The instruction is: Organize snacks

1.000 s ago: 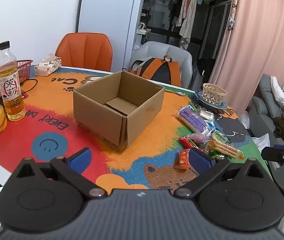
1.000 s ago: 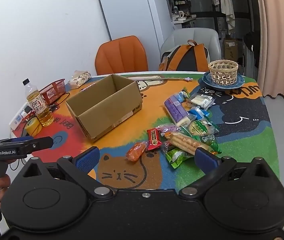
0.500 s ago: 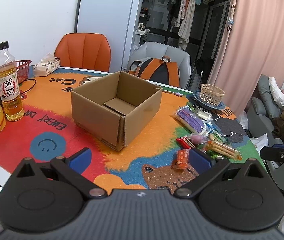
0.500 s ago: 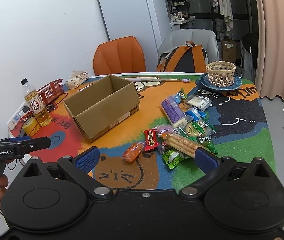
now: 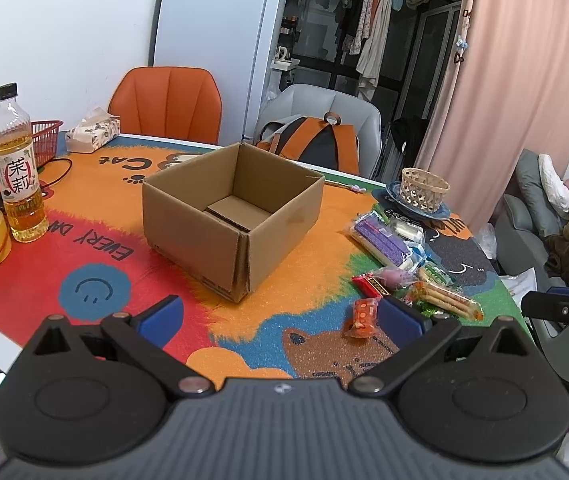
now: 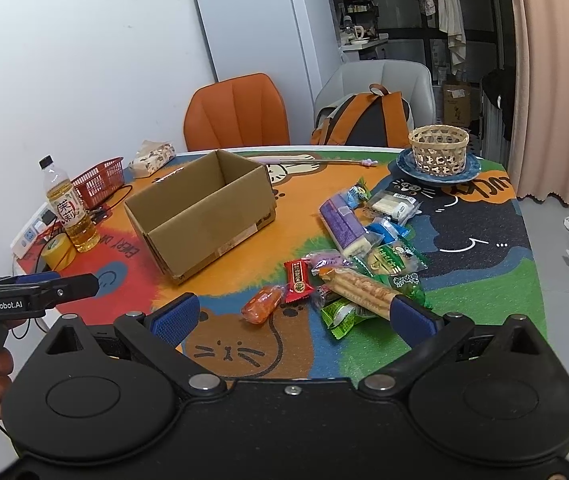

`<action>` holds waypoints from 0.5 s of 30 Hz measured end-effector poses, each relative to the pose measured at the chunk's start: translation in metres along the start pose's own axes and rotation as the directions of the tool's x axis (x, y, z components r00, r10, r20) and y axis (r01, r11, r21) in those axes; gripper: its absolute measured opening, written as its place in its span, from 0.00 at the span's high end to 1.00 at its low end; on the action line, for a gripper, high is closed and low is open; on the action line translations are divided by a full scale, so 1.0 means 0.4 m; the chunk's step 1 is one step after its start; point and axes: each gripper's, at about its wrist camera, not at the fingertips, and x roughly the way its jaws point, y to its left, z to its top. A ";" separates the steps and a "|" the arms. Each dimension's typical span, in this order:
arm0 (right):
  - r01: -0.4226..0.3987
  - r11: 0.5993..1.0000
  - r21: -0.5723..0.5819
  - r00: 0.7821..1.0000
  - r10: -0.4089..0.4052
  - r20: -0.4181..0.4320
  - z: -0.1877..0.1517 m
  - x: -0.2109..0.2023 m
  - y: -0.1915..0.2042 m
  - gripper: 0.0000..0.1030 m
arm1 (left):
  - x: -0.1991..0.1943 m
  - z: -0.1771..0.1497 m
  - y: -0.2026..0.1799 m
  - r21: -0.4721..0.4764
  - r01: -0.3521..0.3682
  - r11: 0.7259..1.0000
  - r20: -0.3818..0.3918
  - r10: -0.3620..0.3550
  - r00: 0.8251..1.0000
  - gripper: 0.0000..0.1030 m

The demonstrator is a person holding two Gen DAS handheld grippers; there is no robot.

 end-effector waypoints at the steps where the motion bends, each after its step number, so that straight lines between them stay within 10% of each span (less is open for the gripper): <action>1: 0.000 1.000 0.000 1.000 0.000 0.002 0.001 -0.001 -0.002 0.00 | 0.000 0.000 -0.001 0.000 -0.001 1.000 0.000 0.001 1.000 0.00; 15: 0.010 1.000 -0.013 1.000 -0.010 0.005 0.006 -0.008 0.011 0.00 | -0.009 -0.001 0.001 -0.006 0.012 1.000 0.008 -0.012 1.000 0.00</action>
